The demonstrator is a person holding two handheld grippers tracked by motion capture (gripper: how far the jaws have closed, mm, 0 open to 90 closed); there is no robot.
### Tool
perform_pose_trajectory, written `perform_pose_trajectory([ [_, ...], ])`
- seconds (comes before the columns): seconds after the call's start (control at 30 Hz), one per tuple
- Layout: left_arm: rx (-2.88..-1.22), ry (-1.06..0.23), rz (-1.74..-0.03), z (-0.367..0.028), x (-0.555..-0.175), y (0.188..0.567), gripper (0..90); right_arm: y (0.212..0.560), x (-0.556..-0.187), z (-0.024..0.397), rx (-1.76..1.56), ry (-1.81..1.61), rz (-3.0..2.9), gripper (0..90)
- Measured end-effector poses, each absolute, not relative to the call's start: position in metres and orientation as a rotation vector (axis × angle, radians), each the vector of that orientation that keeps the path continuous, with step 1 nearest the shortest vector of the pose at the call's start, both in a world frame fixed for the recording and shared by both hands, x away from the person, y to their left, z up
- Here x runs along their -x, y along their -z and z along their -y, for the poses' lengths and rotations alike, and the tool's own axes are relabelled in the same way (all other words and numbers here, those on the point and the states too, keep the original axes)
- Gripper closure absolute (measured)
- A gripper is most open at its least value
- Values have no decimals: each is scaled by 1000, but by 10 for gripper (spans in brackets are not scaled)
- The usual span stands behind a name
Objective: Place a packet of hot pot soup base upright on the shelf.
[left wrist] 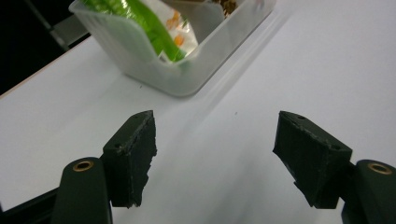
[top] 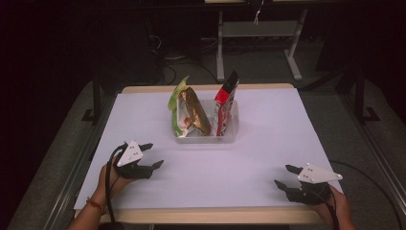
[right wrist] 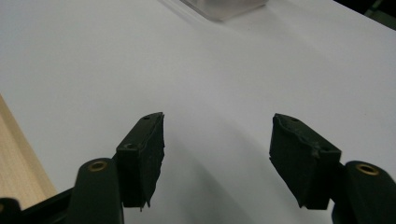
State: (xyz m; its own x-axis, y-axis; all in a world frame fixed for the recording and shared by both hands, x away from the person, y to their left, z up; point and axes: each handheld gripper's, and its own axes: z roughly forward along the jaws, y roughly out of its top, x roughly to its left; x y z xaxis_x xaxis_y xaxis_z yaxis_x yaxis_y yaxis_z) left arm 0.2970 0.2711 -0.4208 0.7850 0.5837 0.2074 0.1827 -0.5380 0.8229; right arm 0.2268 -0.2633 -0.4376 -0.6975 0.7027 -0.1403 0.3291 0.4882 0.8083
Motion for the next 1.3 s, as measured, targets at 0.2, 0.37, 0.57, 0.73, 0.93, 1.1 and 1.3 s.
perform_pose_trajectory([
  [0.2,-2074,-595,-606,-288,-291,426,279,439,-227,264,-862,-1100,-2286,342],
  [0.37,-2025,-590,-667,-302,-289,431,271,440,-228,264,-864,-1107,-2286,340],
  [0.57,-1984,-586,-712,-318,-283,436,265,440,-228,264,-864,-1112,-2286,337],
  [0.73,-1947,-583,-747,-329,-278,439,259,441,-229,264,-864,-1116,-2287,337],
  [0.93,-1900,-620,-776,-340,-272,436,257,441,-229,263,-859,-1120,-2289,333],
  [1.1,-1860,-606,-832,-347,-269,439,246,441,-229,263,-858,-1125,-2291,328],
  [1.3,-1869,-619,-823,-348,-265,438,245,440,-232,262,-857,-1130,-2291,326],
])
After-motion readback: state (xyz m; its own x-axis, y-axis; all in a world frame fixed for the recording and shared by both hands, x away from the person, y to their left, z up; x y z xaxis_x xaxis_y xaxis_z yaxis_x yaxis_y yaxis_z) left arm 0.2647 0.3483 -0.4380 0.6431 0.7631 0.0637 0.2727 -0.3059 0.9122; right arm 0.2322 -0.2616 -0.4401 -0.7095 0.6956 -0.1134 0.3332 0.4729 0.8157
